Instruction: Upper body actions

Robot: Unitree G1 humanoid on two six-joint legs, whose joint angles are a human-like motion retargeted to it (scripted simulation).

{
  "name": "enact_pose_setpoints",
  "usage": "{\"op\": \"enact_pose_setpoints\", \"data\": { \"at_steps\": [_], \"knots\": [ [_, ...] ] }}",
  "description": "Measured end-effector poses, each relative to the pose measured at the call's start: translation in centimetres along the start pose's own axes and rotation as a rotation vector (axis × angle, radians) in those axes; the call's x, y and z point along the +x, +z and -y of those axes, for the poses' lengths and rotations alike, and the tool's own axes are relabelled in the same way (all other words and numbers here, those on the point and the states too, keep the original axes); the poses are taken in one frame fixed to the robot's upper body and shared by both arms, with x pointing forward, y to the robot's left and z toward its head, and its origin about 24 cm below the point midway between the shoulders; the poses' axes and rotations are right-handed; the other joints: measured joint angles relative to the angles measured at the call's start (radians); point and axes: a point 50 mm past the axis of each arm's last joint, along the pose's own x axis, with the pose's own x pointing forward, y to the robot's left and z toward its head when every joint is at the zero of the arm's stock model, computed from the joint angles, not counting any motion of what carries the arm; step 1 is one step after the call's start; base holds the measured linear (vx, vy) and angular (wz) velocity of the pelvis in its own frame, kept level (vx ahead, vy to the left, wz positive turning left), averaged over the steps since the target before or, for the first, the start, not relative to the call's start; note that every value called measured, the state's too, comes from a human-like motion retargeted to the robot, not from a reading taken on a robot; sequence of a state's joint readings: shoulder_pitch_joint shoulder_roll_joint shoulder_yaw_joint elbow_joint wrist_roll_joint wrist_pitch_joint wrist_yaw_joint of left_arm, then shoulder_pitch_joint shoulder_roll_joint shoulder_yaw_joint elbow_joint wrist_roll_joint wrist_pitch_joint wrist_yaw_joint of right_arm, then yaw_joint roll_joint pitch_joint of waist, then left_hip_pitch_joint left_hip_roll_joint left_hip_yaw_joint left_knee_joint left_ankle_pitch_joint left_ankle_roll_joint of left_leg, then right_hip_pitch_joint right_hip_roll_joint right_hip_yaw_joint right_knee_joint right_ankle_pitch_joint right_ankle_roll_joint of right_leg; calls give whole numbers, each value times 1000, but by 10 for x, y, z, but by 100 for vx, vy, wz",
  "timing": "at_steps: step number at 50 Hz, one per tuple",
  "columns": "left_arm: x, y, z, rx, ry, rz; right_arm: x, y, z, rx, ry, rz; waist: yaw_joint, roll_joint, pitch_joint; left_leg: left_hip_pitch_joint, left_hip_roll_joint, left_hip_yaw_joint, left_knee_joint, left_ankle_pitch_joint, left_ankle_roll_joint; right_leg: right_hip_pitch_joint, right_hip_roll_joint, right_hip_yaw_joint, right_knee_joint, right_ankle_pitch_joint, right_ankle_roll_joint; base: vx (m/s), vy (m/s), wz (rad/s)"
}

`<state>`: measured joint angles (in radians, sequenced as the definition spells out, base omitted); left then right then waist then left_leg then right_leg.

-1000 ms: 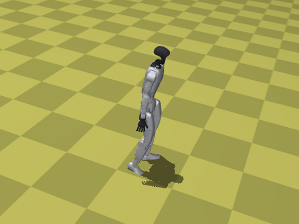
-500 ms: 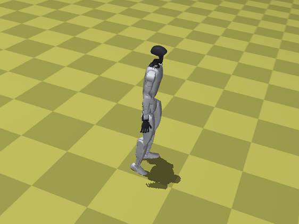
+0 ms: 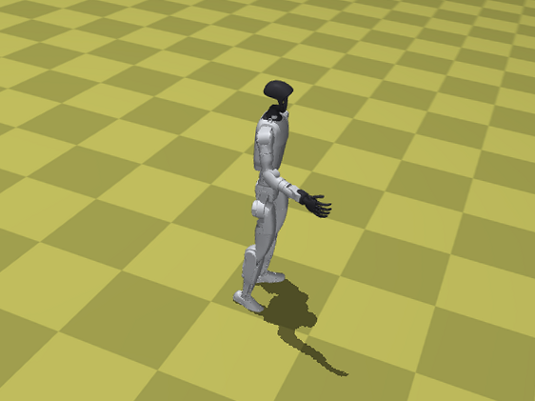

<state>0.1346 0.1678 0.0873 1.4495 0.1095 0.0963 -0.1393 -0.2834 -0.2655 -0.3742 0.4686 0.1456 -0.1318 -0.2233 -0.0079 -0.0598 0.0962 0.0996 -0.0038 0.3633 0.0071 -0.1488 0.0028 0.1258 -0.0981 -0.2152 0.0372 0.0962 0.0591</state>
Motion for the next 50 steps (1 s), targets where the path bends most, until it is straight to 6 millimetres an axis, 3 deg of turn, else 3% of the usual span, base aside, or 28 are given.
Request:
{"op": "enact_pose_setpoints", "data": {
  "at_steps": [4,9,13,17,23,30,35,38,43,50],
  "knots": [
    [0,-1,-1,-1,5,-3,20,71,-5,40,-85,247,-1,-5,-14,-5,-2,0,0,0,0,-8,-2,0,2,0,-1,0,0,0],
    [0,1,-2,-1,4,1,20,155,-8,17,-234,567,-5,-12,-33,-16,-4,-5,-2,2,-1,-18,-6,-5,2,0,-1,0,0,0],
    [0,1,-2,-6,8,4,2,212,-4,-90,-384,864,-4,-17,-53,-26,-6,-9,-4,2,-1,-29,-8,-8,3,-1,-1,0,0,0],
    [0,0,-3,-14,16,9,-29,263,1,-163,-555,1214,2,-27,-64,-32,-12,-19,-4,2,1,-33,-14,-15,4,-2,-1,0,0,0],
    [-1,-6,-7,-21,29,-19,-85,304,-11,-280,-529,1702,-1,-36,-72,-42,-22,-38,-1,3,2,-32,-22,-32,3,-4,-1,0,0,12],
    [-1,-9,-5,-27,28,-33,-151,312,-24,-405,-630,2253,-7,-33,-71,-56,-24,-54,6,2,3,-33,-26,-45,1,-5,0,0,0,0],
    [0,-10,-2,-28,24,-30,-159,306,-23,-334,-587,2269,-6,-32,-79,-69,-26,-63,9,3,3,-37,-29,-54,-2,-6,1,0,0,0],
    [0,-10,0,-30,18,-30,-149,305,-15,-318,-614,2157,-5,-33,-84,-77,-28,-68,10,3,4,-39,-32,-60,-3,-6,2,0,0,0],
    [0,-9,1,-31,16,-27,-115,299,2,-310,-688,1879,-1,-40,-92,-87,-30,-77,13,3,5,-43,-35,-67,-3,-7,4,0,0,0],
    [0,-10,2,-40,11,-27,-49,264,17,-225,-718,1319,5,-48,-100,-91,-30,-78,12,2,5,-46,-34,-65,-3,-8,5,0,0,0]
  ]
}}
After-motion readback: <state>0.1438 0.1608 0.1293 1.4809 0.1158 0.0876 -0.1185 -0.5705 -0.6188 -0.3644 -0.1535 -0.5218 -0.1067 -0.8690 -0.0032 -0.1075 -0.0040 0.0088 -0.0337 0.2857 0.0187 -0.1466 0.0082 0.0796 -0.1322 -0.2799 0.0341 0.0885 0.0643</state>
